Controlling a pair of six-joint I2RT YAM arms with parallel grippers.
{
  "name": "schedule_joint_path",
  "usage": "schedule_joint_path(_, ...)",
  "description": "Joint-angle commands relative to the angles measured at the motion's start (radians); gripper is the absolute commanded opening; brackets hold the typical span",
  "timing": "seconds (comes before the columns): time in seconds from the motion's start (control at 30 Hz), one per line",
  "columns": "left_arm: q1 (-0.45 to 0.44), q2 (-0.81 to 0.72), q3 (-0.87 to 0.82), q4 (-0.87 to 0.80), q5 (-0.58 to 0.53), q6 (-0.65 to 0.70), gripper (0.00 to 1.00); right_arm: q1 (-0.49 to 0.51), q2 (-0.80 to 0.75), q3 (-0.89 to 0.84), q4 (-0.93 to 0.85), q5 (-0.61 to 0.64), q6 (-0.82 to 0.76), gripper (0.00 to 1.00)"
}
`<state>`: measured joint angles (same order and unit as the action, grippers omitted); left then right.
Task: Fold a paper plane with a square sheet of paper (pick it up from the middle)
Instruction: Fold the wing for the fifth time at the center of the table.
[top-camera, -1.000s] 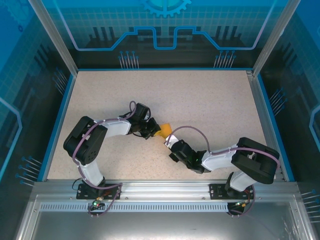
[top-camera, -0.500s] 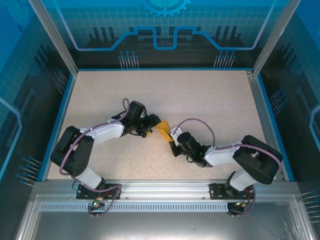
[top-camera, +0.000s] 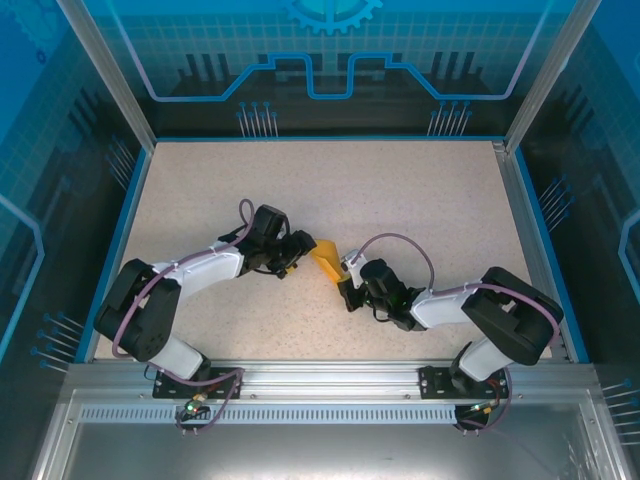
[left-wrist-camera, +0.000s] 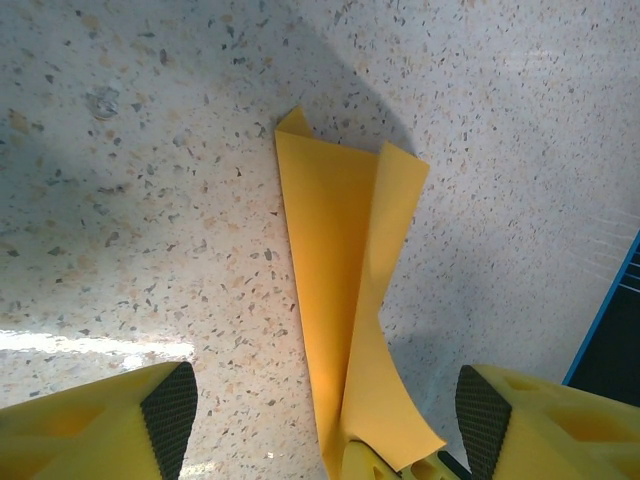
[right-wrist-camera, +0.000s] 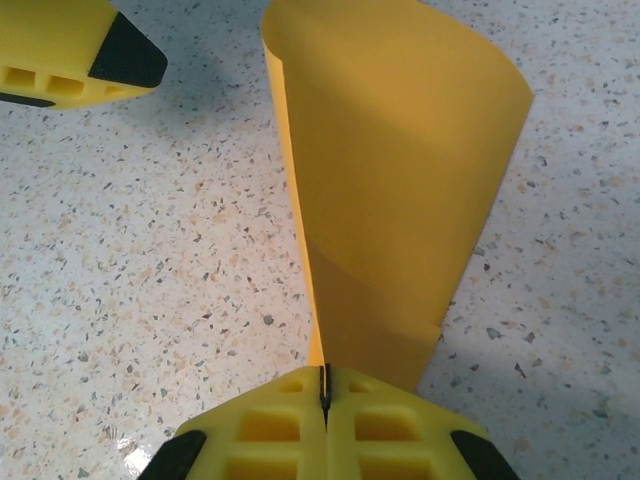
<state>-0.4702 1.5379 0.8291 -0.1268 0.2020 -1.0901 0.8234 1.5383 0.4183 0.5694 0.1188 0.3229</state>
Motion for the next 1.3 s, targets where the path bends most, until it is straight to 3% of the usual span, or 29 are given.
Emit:
schedule_joint_path(0.0, 0.008, -0.015, -0.016, -0.025, -0.016, 0.016, 0.72, -0.013, 0.019, -0.006, -0.002, 0.000, 0.024, 0.02)
schedule_joint_path(0.47, 0.009, 0.061, 0.034, -0.016, 0.054, 0.019, 0.78, 0.005, 0.030, 0.014, -0.046, 0.019, -0.081, 0.03)
schedule_joint_path(0.8, 0.009, 0.151, 0.118, -0.101, 0.089, 0.029, 0.76, 0.016, 0.023, 0.013, -0.049, 0.030, -0.122, 0.04)
schedule_joint_path(0.93, 0.009, 0.204, 0.162, -0.131, 0.115, 0.042, 0.70, 0.019, 0.023, 0.014, -0.046, 0.031, -0.126, 0.04)
schedule_joint_path(1.27, 0.009, 0.260, 0.218, -0.177, 0.122, 0.061, 0.39, 0.023, 0.023, 0.006, -0.023, 0.039, -0.135, 0.05)
